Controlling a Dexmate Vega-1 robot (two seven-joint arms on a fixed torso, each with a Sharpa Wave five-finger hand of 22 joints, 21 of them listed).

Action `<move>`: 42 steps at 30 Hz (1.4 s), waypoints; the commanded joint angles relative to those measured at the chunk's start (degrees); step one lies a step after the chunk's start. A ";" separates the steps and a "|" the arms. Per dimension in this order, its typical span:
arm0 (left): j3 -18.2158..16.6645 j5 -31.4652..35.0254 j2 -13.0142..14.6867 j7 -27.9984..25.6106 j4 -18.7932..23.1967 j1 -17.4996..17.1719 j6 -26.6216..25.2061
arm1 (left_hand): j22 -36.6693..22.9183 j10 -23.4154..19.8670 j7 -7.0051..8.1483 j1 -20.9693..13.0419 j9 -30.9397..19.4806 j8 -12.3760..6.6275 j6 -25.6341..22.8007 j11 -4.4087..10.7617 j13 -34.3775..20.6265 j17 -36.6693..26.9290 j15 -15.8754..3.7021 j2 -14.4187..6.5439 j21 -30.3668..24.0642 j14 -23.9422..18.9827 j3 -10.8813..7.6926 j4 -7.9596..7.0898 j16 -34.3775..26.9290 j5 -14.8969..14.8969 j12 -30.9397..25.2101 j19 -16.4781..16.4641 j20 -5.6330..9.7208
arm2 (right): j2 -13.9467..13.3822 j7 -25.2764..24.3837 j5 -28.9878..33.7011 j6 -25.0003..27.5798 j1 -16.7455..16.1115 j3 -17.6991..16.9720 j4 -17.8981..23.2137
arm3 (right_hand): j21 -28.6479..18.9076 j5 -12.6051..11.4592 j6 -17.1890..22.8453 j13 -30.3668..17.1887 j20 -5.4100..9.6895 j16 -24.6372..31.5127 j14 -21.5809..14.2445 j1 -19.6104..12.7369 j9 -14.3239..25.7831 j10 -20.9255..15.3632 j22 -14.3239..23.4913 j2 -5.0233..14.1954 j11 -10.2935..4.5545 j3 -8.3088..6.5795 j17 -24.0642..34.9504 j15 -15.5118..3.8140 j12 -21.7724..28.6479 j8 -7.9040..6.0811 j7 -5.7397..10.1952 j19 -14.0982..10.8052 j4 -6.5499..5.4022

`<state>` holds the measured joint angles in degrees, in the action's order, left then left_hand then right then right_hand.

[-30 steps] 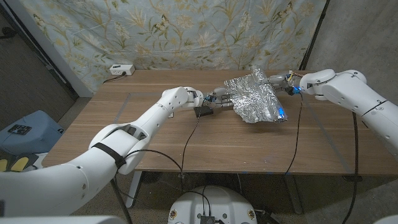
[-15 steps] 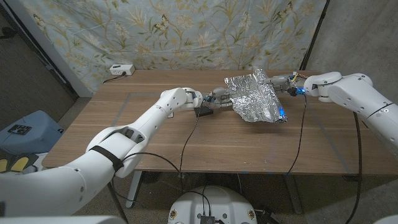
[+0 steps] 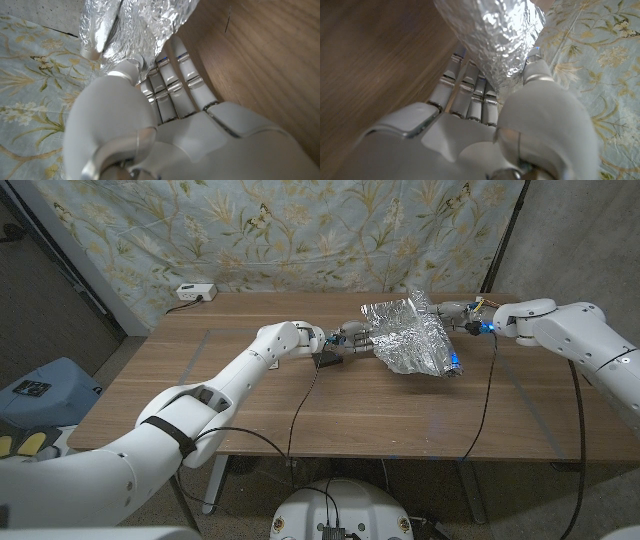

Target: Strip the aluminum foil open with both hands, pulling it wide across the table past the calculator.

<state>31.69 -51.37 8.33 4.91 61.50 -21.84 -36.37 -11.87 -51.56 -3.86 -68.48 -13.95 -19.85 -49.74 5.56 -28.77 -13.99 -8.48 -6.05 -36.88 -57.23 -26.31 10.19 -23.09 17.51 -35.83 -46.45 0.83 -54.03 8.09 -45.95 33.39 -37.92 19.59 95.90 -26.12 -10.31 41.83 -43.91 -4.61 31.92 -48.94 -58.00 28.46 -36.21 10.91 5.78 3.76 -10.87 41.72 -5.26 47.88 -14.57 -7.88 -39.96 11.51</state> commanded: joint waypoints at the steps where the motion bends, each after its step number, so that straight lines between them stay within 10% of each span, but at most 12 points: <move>1: 0.20 -0.20 0.28 -0.01 0.40 -0.15 0.44 | -0.09 -0.32 -0.03 -0.80 -0.14 0.20 -0.34 0.75 -0.40 -0.28 -0.37 -0.05 -0.51 -0.65 -0.18 -0.36 0.15 -0.05 -0.34 0.06 0.23 | -0.08 3.15 -3.00 -1.59 -0.05 -0.68 -2.52 | -0.05 -0.21 -0.72 1.25 -0.28 -1.59 0.61 1.56 -0.63 0.20 0.00 -0.58 0.80 -5.57 -1.13 0.63 -1.12 1.12 -0.35 0.10 -5.54; 42: -0.46 -1.65 3.64 -0.44 4.44 -1.98 0.15 | -0.01 -0.12 0.03 -1.31 -0.49 0.68 -0.60 0.96 -2.08 -1.06 -0.37 0.05 -2.19 -0.74 -0.21 -0.45 0.53 -0.47 -0.86 0.76 0.32 | 2.61 11.06 -12.50 -2.36 0.16 -2.91 -10.71 | 0.90 -0.29 -3.45 10.16 -0.68 -11.32 2.16 6.23 -5.70 0.92 -0.19 -0.56 3.49 -5.67 -10.36 4.30 -8.16 3.59 -2.59 1.38 -5.74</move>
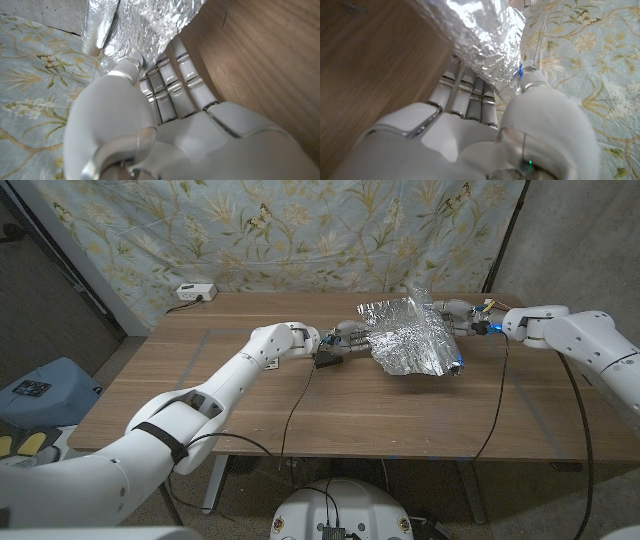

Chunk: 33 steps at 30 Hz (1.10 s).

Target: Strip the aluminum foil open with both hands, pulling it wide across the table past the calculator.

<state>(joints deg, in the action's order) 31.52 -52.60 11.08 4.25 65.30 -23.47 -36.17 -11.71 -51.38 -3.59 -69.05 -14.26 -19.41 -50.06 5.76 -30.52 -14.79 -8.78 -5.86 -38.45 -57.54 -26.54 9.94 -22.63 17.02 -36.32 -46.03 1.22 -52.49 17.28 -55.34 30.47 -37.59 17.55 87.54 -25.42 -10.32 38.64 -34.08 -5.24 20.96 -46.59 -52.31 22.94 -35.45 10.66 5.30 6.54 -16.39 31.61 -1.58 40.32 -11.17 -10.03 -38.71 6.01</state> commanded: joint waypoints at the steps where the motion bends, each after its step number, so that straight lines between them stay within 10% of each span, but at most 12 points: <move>1: -0.31 -0.45 0.98 0.24 0.69 -0.40 -0.03 | -0.16 -0.37 -0.24 -0.73 -0.19 0.21 -0.39 0.63 -0.38 -0.23 -0.07 -0.10 -0.69 -0.48 0.01 -0.20 0.11 0.01 -0.40 0.35 -0.08 | 1.13 1.89 -3.22 0.69 -0.10 -0.84 -2.43 | 0.20 -0.28 -0.24 0.40 -0.05 -0.40 -0.19 0.55 -0.23 0.24 0.06 -0.05 0.75 -0.17 -0.30 0.66 -0.71 0.18 -0.48 0.15 -0.24; 33: -2.26 -2.54 2.02 1.74 -2.32 -0.41 -0.04 | -0.05 -0.32 -0.17 -0.70 -0.41 0.56 -0.52 0.67 -1.25 -0.57 -0.13 -0.06 -2.02 -0.77 -0.21 -0.35 0.45 -0.15 -0.41 0.71 0.08 | 1.87 4.53 -5.29 14.58 7.34 3.90 -8.10 | 0.89 -0.27 -4.09 4.68 -1.46 -2.79 1.71 1.80 -3.33 2.22 0.02 0.52 2.31 -0.02 -2.87 2.40 -6.14 0.46 -1.82 0.94 0.21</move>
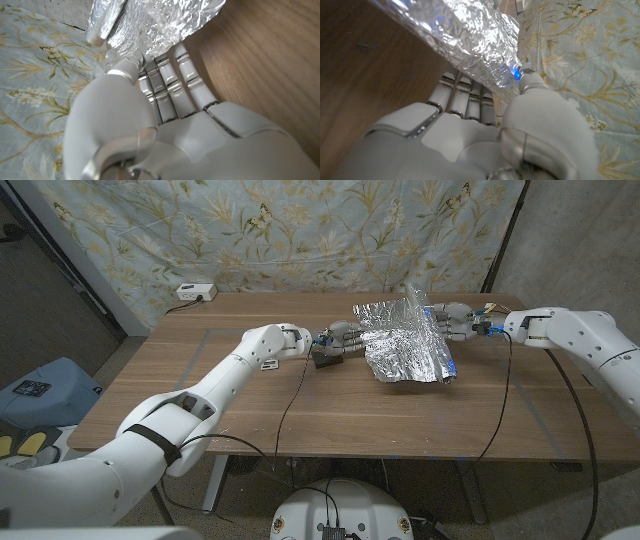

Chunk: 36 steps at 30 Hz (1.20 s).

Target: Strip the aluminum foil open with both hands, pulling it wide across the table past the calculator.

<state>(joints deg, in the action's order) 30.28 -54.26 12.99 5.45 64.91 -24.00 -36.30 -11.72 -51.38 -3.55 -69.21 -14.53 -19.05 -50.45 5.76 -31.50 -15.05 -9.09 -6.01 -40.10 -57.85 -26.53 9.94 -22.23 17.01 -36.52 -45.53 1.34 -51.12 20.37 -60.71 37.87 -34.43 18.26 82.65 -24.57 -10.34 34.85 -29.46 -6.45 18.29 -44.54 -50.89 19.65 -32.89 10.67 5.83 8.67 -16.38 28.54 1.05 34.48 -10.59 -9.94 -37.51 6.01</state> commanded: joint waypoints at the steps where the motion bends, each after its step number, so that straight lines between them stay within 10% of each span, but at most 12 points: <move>1: -1.12 -0.99 0.00 0.65 -2.35 0.25 0.07 | -0.04 -0.30 -0.25 -0.47 -0.15 0.22 -0.15 0.70 -0.30 -0.35 0.25 0.05 -0.40 -0.46 -0.20 -0.42 0.05 -0.15 -0.20 0.21 -0.03 | 0.68 1.67 0.31 7.77 4.73 3.65 -3.66 | 0.06 -0.24 -0.27 0.13 -0.24 -0.10 -0.32 0.40 -0.10 -0.43 0.00 0.05 0.19 -0.02 0.23 -0.23 -0.34 -0.16 -1.90 -0.26 0.20; 14: -1.70 -0.90 -0.24 1.66 -5.33 1.46 0.17 | 0.01 -0.43 -0.30 -0.43 -0.23 0.35 -0.18 0.61 -0.42 -0.48 0.13 0.12 -0.90 -0.61 -0.26 -0.43 0.13 -0.21 -0.14 0.29 0.14 | 4.55 5.00 1.42 10.82 8.81 6.07 -10.54 | 0.04 -0.20 -0.16 1.11 -0.21 0.03 -0.66 0.72 -0.89 -1.27 -0.01 0.28 -0.13 0.14 0.03 -0.45 -1.14 -0.43 -1.81 -0.64 0.32; 36: -2.28 -0.98 1.30 -0.60 -0.84 0.40 -1.80 | 0.09 -0.48 -0.23 -0.63 -0.33 0.59 -0.30 0.69 -0.55 -0.84 -0.03 0.22 -1.74 -0.56 -0.38 -0.30 0.28 -0.30 0.11 0.56 0.14 | 6.38 5.00 -4.63 7.65 3.35 -0.39 -10.93 | 0.08 -0.11 0.18 2.54 -0.14 0.15 -0.83 0.67 -2.06 -2.32 -0.04 -0.34 -0.29 0.63 -0.25 -0.67 -2.38 -0.72 -1.63 -1.13 1.11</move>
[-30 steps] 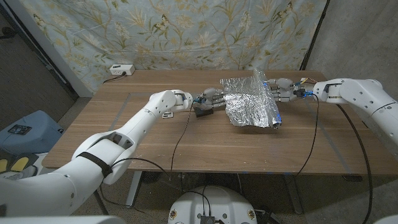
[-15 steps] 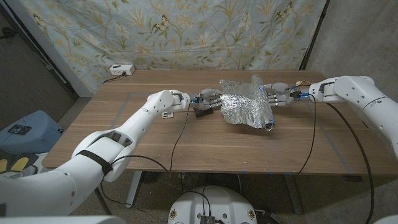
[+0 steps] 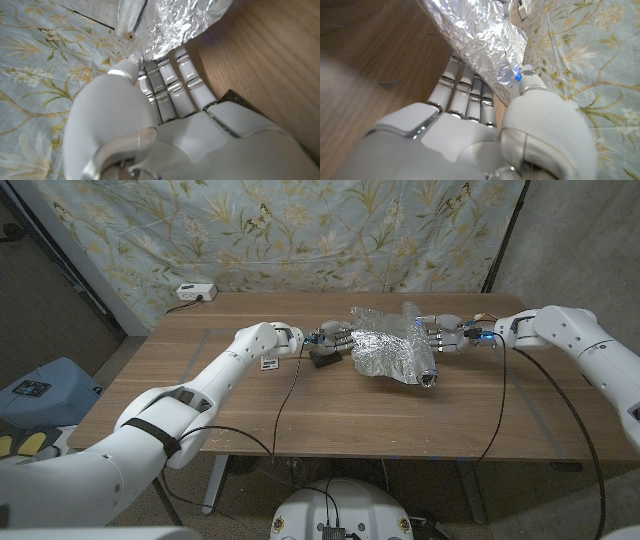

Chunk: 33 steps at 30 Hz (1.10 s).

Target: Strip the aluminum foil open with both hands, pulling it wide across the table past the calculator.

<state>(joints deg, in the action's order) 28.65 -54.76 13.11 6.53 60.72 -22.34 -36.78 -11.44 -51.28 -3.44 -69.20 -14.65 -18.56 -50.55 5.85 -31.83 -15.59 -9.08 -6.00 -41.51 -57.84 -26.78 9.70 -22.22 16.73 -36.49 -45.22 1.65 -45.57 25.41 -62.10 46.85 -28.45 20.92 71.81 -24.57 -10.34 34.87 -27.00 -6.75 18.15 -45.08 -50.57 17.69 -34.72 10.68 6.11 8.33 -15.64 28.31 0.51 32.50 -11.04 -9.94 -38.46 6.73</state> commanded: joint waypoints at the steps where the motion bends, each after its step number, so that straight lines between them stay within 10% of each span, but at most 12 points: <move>1: -0.76 -0.57 1.41 -2.01 3.88 -1.49 -1.40 | -0.19 -0.58 -0.32 -0.67 -0.22 0.12 -0.17 0.58 -0.24 -0.29 -0.05 0.28 -0.37 -0.60 -0.13 -0.02 0.28 -0.01 0.07 0.22 -0.17 | 0.90 0.15 -3.40 -1.54 -2.76 -3.17 -0.16 | 0.10 -0.11 0.14 0.14 0.15 0.30 -0.26 0.40 -0.13 -0.46 -0.05 -0.67 -0.03 -0.05 -0.01 -0.14 -0.46 -0.26 -1.67 -0.15 0.39; 33: -2.50 -5.11 4.74 -9.34 12.88 -6.36 -3.19 | -0.07 -0.80 -0.24 -0.80 -0.44 0.39 -0.49 0.58 -0.55 -0.81 -0.11 0.32 -1.78 -0.96 -0.09 -0.13 0.27 -0.16 0.34 0.43 0.10 | 0.78 -0.12 -9.49 2.77 -5.42 -5.78 -1.50 | 0.58 -0.95 -2.78 2.52 -0.55 -1.06 0.44 4.50 -2.36 0.38 -0.11 -2.83 0.98 2.16 -1.37 0.85 -3.81 0.29 -2.09 -0.69 -0.66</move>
<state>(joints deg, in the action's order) 26.63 -58.43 17.21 -0.65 71.39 -27.18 -39.76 -11.46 -51.30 -3.37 -69.50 -14.81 -18.19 -50.88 5.83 -32.05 -16.12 -9.21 -5.70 -42.85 -58.36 -26.77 9.71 -22.22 16.62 -36.17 -44.92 1.95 -44.16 26.39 -69.48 46.92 -32.95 15.96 70.52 -24.13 -11.03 32.39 -24.42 -7.07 17.04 -44.53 -46.56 15.41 -34.31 10.38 3.19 8.87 -13.66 26.77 1.06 28.99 -10.80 -9.75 -38.77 6.00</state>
